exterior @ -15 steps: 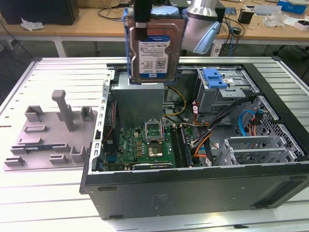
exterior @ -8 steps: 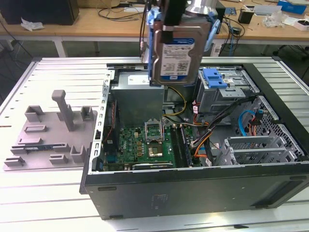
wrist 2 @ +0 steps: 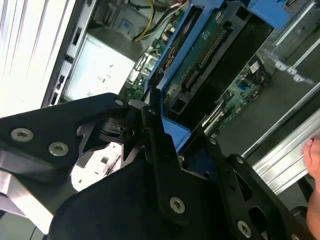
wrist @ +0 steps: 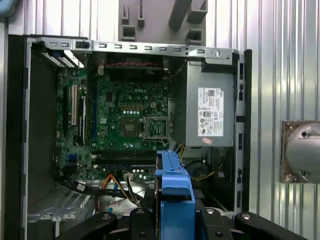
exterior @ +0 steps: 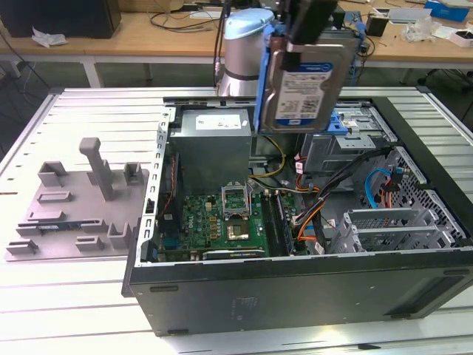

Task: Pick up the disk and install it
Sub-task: 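Pick up the disk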

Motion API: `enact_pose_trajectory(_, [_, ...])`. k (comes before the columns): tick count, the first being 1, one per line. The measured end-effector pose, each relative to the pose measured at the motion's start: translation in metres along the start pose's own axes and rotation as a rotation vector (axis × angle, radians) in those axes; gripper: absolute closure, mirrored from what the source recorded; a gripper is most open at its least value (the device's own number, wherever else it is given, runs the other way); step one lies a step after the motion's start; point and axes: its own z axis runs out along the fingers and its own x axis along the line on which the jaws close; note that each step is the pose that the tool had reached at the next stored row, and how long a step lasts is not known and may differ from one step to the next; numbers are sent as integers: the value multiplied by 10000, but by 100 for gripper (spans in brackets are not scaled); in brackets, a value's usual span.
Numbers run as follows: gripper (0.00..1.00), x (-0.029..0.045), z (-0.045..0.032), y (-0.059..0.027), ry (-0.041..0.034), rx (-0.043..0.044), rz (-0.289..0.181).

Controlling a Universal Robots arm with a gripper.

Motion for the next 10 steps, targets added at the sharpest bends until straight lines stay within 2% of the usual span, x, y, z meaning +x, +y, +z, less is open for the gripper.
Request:
enact_pose_trajectory(2, [63, 38, -6, -101, -22, 0, -2])
enact_pose_trajectory(5, [63, 42, -7, -112, -23, 1, -1])
enact_pose_trajectory(6, [63, 69, -9, -111, -24, 0, -2])
enact_pose_trajectory(8, [63, 209, -23, -110, -20, 0, -2])
enact_pose_trajectory(10, [63, 290, -29, -110, -24, 2, -1])
